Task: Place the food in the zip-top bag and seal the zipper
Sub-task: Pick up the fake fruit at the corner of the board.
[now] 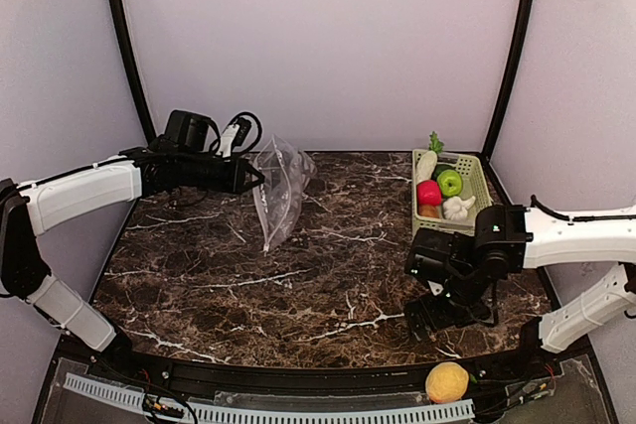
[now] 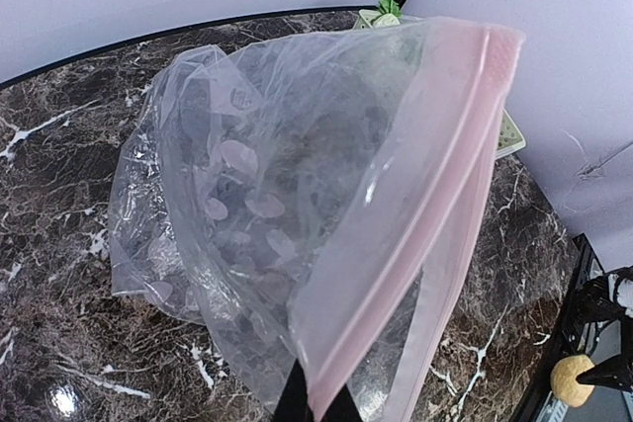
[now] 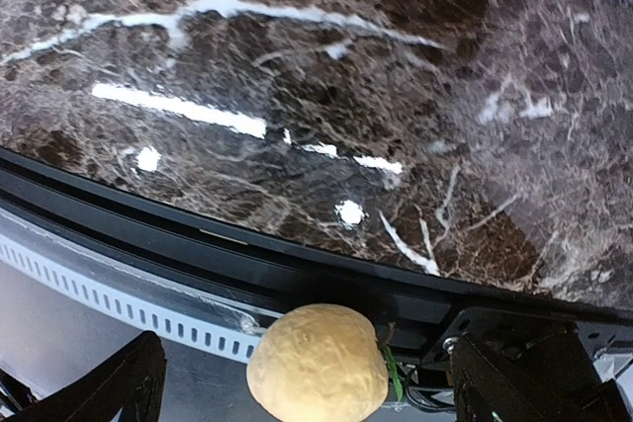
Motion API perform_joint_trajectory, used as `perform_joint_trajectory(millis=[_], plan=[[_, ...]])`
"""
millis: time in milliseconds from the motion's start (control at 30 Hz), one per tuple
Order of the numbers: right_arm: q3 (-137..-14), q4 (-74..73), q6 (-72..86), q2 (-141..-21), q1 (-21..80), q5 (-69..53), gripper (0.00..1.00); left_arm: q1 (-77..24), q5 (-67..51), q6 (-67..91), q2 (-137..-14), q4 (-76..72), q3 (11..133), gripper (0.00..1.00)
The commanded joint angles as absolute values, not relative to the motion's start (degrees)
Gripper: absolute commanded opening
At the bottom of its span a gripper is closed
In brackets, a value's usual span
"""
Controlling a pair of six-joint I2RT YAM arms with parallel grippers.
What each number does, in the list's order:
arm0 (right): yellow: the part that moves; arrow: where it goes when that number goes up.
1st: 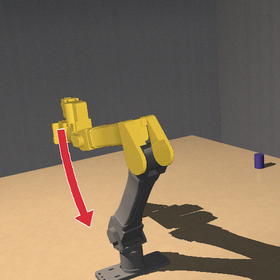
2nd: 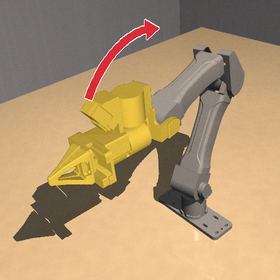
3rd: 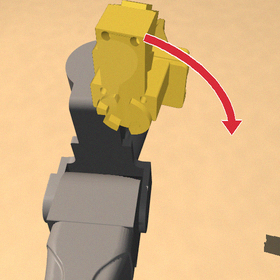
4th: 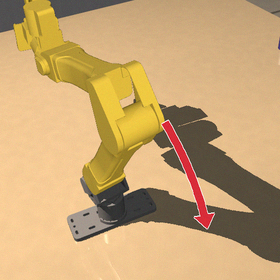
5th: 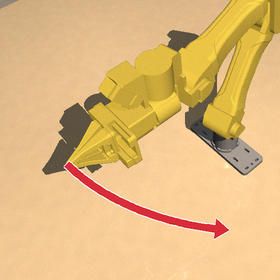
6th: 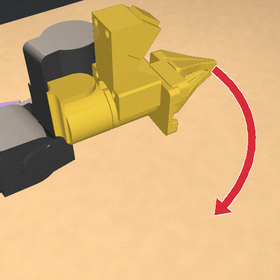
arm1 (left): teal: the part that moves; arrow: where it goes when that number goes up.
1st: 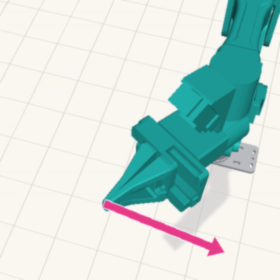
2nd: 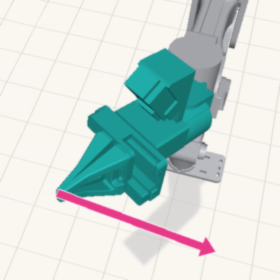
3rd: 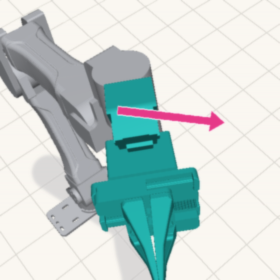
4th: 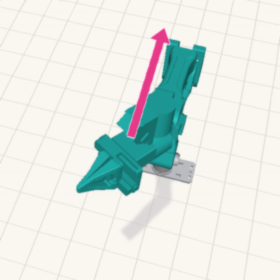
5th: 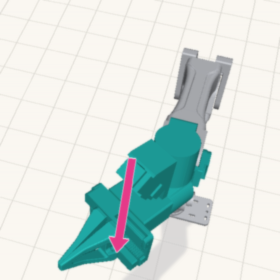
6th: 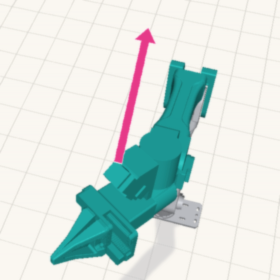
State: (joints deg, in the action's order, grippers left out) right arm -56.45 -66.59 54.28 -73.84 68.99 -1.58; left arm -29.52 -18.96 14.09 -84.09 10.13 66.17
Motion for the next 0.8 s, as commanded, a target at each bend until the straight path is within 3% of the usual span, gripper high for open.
perform_joint_trajectory(millis=[0,567,767], plan=[[-52.27,-69.73,62.05,-71.97,71.59,-5.49,0.99,-29.27,-20.68,14.5,-82.55,10.03,65.97,0.0],[-42.03,-60.13,66.81,-74.12,77.9,-15.88,0.98,-29.27,-20.64,14.18,-82.32,10.25,66.09,0.01],[-40.58,-59.44,67.47,-75.04,78.19,-15.38,0.85,-29.27,-20.87,14.23,-82.36,10.28,66.15,0.01]])
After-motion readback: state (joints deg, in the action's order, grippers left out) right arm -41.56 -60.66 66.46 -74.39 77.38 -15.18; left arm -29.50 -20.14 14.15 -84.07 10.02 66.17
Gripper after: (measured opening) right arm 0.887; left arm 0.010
